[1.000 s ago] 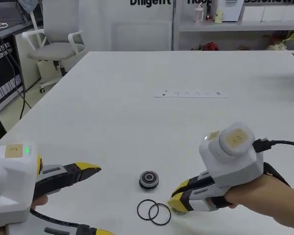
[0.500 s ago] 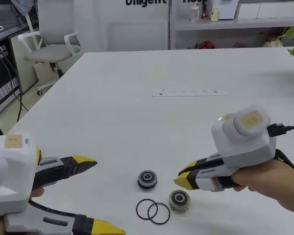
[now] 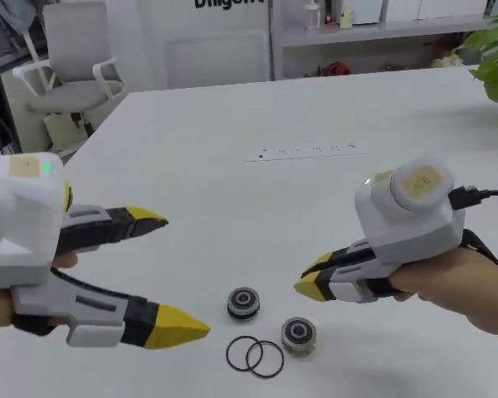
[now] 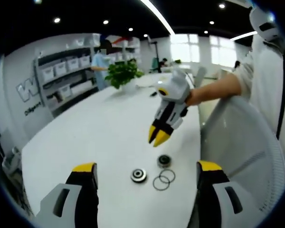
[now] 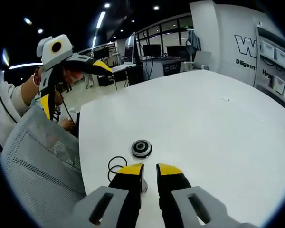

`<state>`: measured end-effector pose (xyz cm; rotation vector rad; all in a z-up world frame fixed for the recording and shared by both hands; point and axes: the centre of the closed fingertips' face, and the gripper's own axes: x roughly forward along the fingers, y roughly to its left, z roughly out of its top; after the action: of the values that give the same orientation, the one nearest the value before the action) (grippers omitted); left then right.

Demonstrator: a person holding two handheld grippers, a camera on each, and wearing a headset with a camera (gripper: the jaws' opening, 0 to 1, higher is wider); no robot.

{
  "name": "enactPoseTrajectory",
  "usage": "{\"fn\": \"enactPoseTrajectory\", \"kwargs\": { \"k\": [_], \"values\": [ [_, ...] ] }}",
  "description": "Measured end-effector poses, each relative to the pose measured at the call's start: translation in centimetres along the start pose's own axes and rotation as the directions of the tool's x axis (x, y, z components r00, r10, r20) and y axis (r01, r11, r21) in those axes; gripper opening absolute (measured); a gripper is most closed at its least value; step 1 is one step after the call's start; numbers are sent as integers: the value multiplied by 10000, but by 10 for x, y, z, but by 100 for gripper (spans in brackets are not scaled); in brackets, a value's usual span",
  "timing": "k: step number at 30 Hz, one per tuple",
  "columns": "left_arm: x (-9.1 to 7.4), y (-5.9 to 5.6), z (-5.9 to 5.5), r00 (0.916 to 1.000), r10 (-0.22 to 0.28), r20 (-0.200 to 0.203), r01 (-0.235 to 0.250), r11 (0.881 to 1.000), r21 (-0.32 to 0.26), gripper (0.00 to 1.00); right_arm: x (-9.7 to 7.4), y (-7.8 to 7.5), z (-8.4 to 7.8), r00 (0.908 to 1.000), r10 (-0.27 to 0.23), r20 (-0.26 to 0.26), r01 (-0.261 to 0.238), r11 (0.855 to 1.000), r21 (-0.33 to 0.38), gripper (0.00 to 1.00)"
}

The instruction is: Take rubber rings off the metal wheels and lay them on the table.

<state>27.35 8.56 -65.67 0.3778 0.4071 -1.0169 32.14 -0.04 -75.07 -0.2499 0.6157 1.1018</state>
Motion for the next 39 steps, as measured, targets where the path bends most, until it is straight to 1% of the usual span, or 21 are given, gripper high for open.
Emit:
{"fn": "enactPoseTrajectory", "kwargs": {
  "k": [2, 4, 6, 11, 12, 14, 15, 16, 17, 19, 20, 21, 22, 23, 25, 27, 29, 31, 34, 36, 39],
  "values": [
    [3, 6, 8, 9999, -96, 57, 94, 9996, 250, 86, -2, -3, 3, 9999, -78, 103, 78, 10000, 8, 8],
    [5, 15, 15, 10000, -29, 51, 28, 9996, 268, 86, -4, -5, 5, 9997, -135, 205, 134, 9999, 74, 8],
    [7, 20, 22, 9999, -76, 111, 72, 9995, 292, 87, -6, -7, 7, 9994, -205, 286, 202, 9997, 113, 8],
    [15, 35, 44, 9987, -164, 477, 144, 9990, 419, 86, -8, -11, 9, 9983, -436, 380, 432, 9990, 114, 8],
    [16, 38, 46, 9983, -214, 534, 189, 9988, 460, 85, -8, -11, 8, 9982, -445, 390, 439, 9989, 146, 8],
    [23, 54, 47, 9983, 96, 569, -114, 9994, 327, 79, -8, -13, 8, 9981, -455, 418, 445, 9987, 242, 8],
    [26, 62, 45, 9976, 429, 536, -428, 9991, -25, 77, -8, -14, 7, 9980, -493, 399, 483, 9985, 267, 8],
    [31, 68, 43, 9970, 568, 530, -552, 9980, -304, 77, -8, -15, 6, 9979, -530, 366, 520, 9983, 270, 8],
    [35, 70, 42, 9969, 557, 554, -536, 9978, -388, 77, -8, -16, 4, 9979, -569, 318, 560, 9981, 272, 7],
    [44, 68, 41, 9960, 425, 786, -397, 9986, -359, 76, -7, -19, 0, 9979, -615, 223, 606, 9975, 375, 7],
    [49, 70, 41, 9927, 610, 1040, -588, 9980, -233, 71, -7, -20, -1, 9977, -646, 194, 638, 9972, 394, 7],
    [51, 73, 43, 9870, 861, 1359, -874, 9962, 37, 66, -7, -22, -2, 9975, -685, 155, 679, 9968, 411, 7],
    [53, 73, 42, 9832, 945, 1563, -985, 9950, 177, 61, -7, -23, -2, 9974, -705, 139, 698, 9966, 436, 7],
    [55, 73, 38, 9797, 1003, 1734, -1024, 9947, 29, 57, -8, -24, -3, 9972, -730, 136, 723, 9963, 467, 7],
    [62, 71, 25, 9786, 1032, 1780, -953, 9941, -525, 57, -9, -24, -3, 9968, -785, 132, 777, 9956, 519, 7],
    [67, 69, 8, 9810, 1066, 1623, -976, 9932, -628, 58, -9, -27, -6, 9964, -839, 82, 833, 9949, 566, 7],
    [71, 64, -12, 9903, 896, 1064, -831, 9945, -633, 58, -9, -28, -8, 9962, -867, 23, 864, 9943, 624, 7],
    [74, 57, -25, 9945, 660, 814, -619, 9967, -516, 57, -8, -29, -9, 9961, -880, -5, 878, 9937, 699, 7],
    [78, 53, -34, 9953, 536, 810, -469, 9955, -820, 52, -6, -28, -9, 9962, -872, -26, 871, 9936, 715, 7],
    [83, 48, -40, 9974, 290, 654, -239, 9967, -779, 49, -4, -27, -11, 9967, -806, -93, 810, 9942, 700, 7],
    [88, 45, -50, 9989, 194, 426, -163, 9972, -724, 46, -2, -24, -14, 9975, -686, -181, 696, 9955, 648, 7]
  ]
}}
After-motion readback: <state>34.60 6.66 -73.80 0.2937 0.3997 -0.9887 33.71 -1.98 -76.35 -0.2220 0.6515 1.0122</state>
